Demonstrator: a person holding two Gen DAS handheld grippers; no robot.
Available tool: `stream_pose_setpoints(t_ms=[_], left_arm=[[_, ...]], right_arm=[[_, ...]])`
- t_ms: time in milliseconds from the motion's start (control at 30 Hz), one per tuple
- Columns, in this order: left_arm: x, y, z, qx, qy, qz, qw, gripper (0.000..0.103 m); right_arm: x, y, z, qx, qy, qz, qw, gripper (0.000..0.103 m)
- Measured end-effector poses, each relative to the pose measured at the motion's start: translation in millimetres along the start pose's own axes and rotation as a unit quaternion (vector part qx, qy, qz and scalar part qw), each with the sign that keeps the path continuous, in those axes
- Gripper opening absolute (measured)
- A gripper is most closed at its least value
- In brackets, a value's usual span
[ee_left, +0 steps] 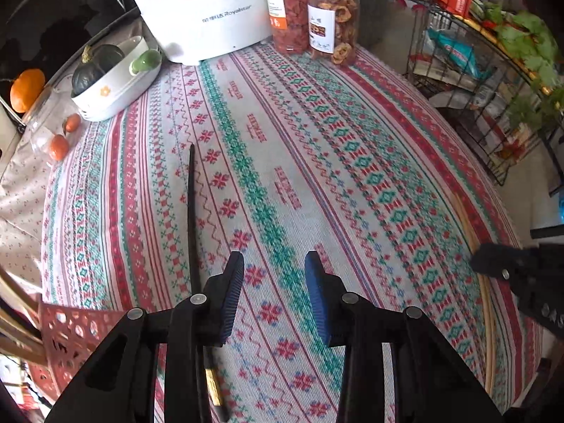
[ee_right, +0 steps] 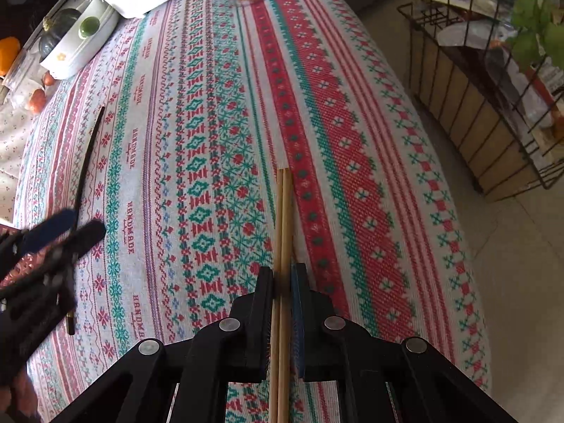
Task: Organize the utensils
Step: 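Lower the left tool onto the black chopstick and close on it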
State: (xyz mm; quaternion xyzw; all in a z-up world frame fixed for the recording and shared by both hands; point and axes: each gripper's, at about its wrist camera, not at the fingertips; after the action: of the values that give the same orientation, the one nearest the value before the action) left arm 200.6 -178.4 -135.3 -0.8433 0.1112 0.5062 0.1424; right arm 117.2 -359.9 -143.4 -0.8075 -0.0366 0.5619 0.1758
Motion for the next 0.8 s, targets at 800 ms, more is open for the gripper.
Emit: stream_pose_setpoints(t_ms=[800], left_arm=[[36, -20, -36, -0.022, -0.013, -0.052, 0.9983, 0.005]], right_arm=[[-34, -17, -11, 0.004, 0.04, -0.05, 0.998, 0.007]])
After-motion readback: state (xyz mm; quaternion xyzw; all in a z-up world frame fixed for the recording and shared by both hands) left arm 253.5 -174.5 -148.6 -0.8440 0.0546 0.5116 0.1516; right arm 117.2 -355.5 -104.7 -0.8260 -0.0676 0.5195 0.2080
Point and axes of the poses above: each gripper's, at about its wrist camera, not at the fingertips, and x roughly the way its jaws point, y to its right, z to its underside, and after that the axes turned 4 degrees about y, right-handed
